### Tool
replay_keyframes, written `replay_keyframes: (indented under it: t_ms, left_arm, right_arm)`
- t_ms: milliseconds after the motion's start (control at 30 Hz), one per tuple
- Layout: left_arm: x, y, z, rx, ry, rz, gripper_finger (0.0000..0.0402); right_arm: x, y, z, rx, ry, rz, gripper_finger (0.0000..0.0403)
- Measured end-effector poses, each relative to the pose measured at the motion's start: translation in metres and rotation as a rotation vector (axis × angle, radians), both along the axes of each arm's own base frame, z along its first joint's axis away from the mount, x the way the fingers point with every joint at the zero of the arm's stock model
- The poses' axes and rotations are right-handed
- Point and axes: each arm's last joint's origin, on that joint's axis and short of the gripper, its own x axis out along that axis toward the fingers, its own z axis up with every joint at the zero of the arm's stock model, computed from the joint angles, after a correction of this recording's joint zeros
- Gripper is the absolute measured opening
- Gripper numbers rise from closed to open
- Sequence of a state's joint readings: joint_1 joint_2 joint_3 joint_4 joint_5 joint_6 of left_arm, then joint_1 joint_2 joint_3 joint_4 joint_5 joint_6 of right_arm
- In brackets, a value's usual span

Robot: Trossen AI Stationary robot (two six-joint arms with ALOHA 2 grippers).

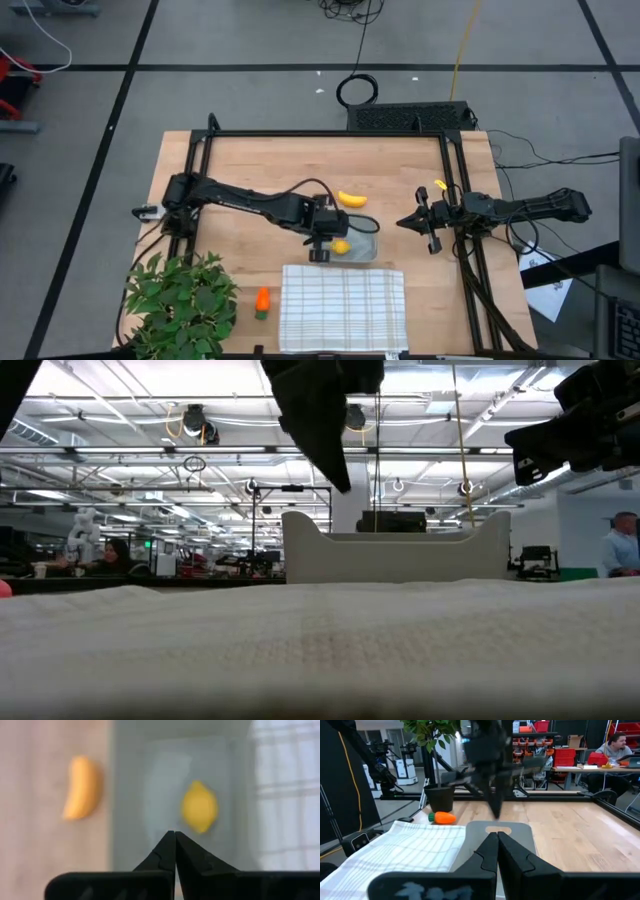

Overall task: Pick and placing Produce into tupperware
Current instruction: Put the yellow banana into the bin

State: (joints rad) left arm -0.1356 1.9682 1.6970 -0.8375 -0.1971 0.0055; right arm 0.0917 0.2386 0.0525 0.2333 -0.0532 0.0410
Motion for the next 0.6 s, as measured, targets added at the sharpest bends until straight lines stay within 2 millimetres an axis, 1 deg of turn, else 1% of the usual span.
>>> replay_keyframes:
  t_ms: [100,167,333,400,467,533,600]
  left_arm:
    - [-0.011,0.001,0.023,0.074,-0.067,0.025,0.0002]
    - [-0.020,0.001,0.044,0.097,-0.127,0.031,0.0002]
    - [-0.048,0.007,0.091,0.140,-0.292,0.057,0.0001]
    - [-0.061,0.009,0.101,0.154,-0.375,0.035,0.0001]
    - [-0.073,0.012,0.105,0.130,-0.487,-0.003,0.0001]
    - [-0.089,0.021,0.103,0.093,-0.566,-0.020,0.0000]
    - [-0.105,0.036,0.103,0.058,-0.646,0.021,0.0000]
  right_arm:
    - [0.000,0.000,0.000,0.000,0.001,0.000,0.0000]
    - [0.000,0.000,-0.001,-0.001,0.006,0.000,0.0000]
    - [0.000,0.000,-0.001,0.015,0.011,0.000,0.0000]
    - [0.000,0.000,-0.001,0.024,0.014,0.000,0.0000]
    - [0.000,0.000,-0.001,0.025,0.016,0.001,0.0000]
    - [0.000,0.000,-0.001,0.025,0.016,0.001,0.0000]
    - [0.000,0.000,-0.001,0.025,0.016,0.001,0.0000]
